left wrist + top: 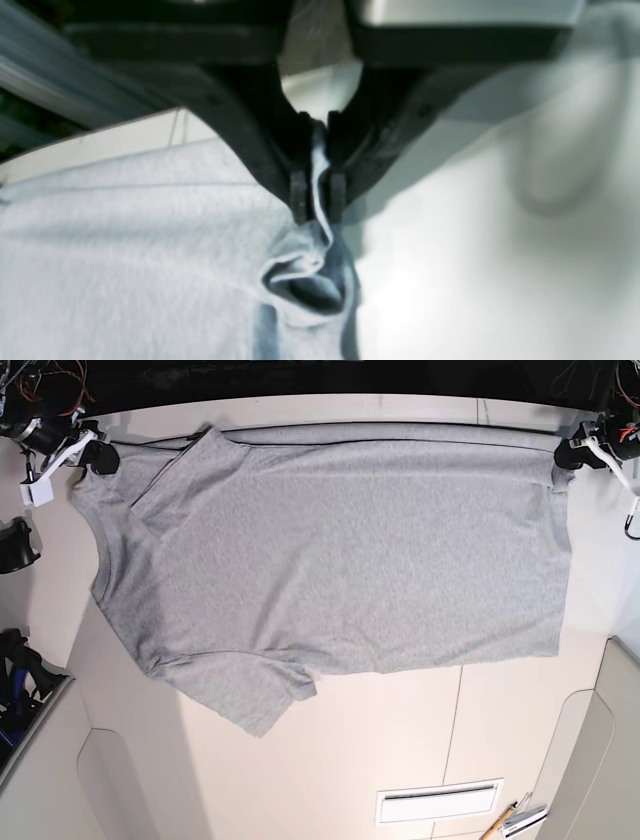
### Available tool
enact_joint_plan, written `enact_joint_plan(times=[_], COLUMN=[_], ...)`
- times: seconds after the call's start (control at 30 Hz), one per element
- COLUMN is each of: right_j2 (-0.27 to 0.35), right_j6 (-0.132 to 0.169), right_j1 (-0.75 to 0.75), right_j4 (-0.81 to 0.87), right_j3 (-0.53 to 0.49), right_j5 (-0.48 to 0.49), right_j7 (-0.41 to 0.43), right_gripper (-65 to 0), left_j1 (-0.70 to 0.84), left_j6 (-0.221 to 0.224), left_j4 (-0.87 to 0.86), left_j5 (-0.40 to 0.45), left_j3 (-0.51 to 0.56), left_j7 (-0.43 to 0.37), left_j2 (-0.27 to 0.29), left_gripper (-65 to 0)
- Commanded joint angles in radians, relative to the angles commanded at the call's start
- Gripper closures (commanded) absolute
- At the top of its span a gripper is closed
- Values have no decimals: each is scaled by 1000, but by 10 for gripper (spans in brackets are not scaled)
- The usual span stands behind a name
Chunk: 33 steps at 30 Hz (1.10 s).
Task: Fold the T-shirt properly
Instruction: 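Lift the grasped edge and fold it across the shirt, then release, then move both grippers to the opposite edge of the shirt and grasp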
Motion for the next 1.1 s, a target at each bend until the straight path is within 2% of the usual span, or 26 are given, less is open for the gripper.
enact_joint_plan(times=[0.13, 0.43, 0.47, 0.5, 0.53, 0.6, 0.7, 0.8, 0.97, 1.1], right_j2=[-1, -4, -4, -4, -4, -4, -3, -3, -3, -3], right_j6=[0, -4, -5, -5, -5, -5, -5, -4, -4, -4], right_j1=[-14, -33, -32, -32, -32, -30, -27, -21, 56, 180], right_j4=[0, 0, 0, 0, 0, 0, 1, 13, 53, 53], right_j3=[4, 4, 4, 4, 4, 4, 20, 60, 133, 137], right_j5=[9, -5, -5, -4, -3, -3, 13, 27, 34, 32], right_j7=[-20, -21, -21, -20, -19, -12, -8, -4, 21, 29], right_gripper=[0, 0, -16, -90, -158, -237, -244, -244, -244, -244], left_j1=[28, 27, 27, 27, 27, 27, 27, 24, 22, -19], left_j6=[0, 0, 0, 0, 0, 0, 0, 0, 0, 0], left_j4=[0, 0, 0, 0, 0, 0, 0, 0, 3, 6], left_j5=[-36, -43, -44, -44, -44, -56, -133, -179, -226, -246], left_j3=[-2, -2, -2, -2, -2, -2, -2, -14, -187, -312], left_j7=[21, 19, 19, 19, 19, 21, 53, 70, 69, 68], left_j2=[3, 14, 14, 14, 14, 14, 13, 13, 13, 10], left_gripper=[0, 0, 0, -23, -78, -185, -295, -302, -302, -304])
